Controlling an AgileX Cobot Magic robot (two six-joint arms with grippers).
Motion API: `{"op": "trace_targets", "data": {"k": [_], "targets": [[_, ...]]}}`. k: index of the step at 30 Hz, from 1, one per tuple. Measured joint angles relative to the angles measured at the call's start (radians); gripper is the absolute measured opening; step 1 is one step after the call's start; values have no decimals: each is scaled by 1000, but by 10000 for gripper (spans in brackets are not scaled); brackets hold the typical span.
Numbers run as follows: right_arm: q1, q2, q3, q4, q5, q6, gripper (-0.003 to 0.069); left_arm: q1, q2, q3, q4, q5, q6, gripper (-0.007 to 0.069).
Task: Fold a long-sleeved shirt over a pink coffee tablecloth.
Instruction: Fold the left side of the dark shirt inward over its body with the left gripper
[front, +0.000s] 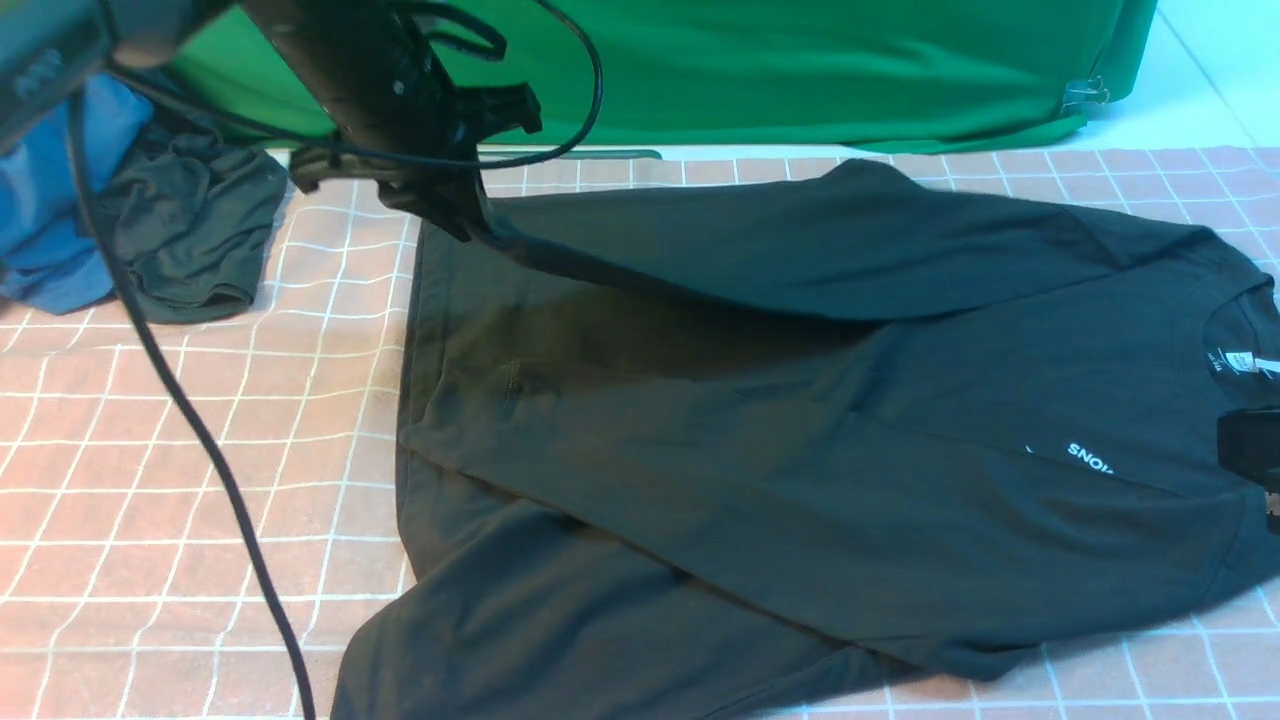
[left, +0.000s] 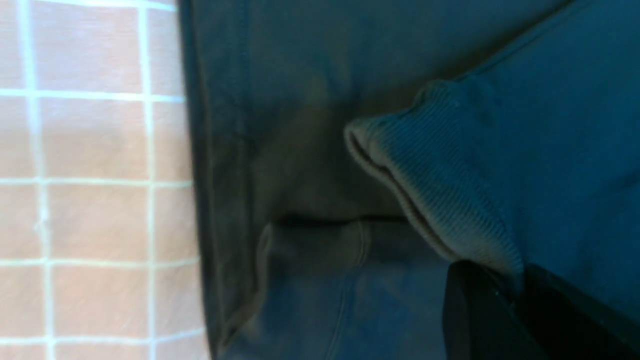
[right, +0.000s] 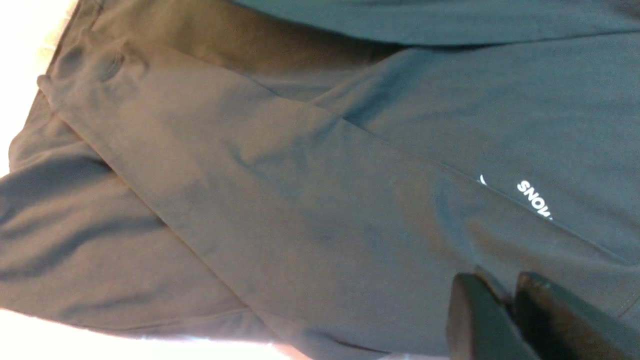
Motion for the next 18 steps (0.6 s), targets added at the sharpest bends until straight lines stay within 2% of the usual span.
{"op": "trace_targets", "data": {"k": [12, 18], "targets": [[0, 0, 0, 0, 1, -2, 144, -70, -172, 337, 51, 12, -99, 64], [0, 0, 0, 0, 1, -2, 144, -86, -178, 415, 67, 11, -129, 64]]}}
